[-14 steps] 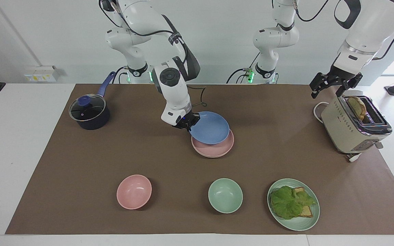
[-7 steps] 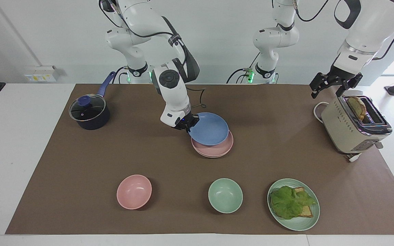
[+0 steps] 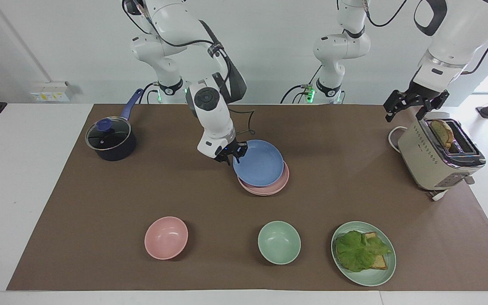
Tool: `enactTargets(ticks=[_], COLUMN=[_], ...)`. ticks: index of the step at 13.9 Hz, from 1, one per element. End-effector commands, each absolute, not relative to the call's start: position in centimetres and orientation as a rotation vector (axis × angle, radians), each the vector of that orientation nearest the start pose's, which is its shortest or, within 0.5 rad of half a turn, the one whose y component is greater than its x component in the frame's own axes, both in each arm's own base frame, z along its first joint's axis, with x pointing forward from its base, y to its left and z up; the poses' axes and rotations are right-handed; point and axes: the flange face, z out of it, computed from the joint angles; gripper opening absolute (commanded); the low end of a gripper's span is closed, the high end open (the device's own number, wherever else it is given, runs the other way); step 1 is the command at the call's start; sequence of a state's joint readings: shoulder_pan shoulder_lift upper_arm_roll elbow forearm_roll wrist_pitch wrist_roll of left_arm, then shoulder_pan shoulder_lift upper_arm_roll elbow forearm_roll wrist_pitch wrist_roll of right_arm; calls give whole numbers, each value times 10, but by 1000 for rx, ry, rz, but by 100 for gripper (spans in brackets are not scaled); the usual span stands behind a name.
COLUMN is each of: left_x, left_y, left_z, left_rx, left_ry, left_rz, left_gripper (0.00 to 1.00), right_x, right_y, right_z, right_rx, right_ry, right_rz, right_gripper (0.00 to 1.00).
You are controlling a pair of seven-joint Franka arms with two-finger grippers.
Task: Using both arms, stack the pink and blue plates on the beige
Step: 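Carry the blue plate with the right gripper onto the pink plate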
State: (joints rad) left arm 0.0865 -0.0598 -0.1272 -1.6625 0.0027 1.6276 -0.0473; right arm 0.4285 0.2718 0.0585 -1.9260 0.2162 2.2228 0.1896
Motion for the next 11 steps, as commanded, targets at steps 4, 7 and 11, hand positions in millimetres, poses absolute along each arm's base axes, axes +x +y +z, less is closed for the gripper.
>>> enactTargets(ticks=[4, 7, 11], left_x=[538, 538, 538], left_y=[-22, -21, -22], left_z=[620, 620, 620], left_rx=[-3115, -3115, -3115], left_ry=[-4, -6, -4], left_rz=[-27, -27, -27], left_gripper=[100, 100, 100], right_x=[565, 577, 588], right_y=[265, 225, 174], right_z=[400, 430, 454], right_rx=[-2921, -2962, -3040], right_ry=[-153, -127, -94], right_rz=[-75, -174, -251], right_gripper=[100, 100, 100])
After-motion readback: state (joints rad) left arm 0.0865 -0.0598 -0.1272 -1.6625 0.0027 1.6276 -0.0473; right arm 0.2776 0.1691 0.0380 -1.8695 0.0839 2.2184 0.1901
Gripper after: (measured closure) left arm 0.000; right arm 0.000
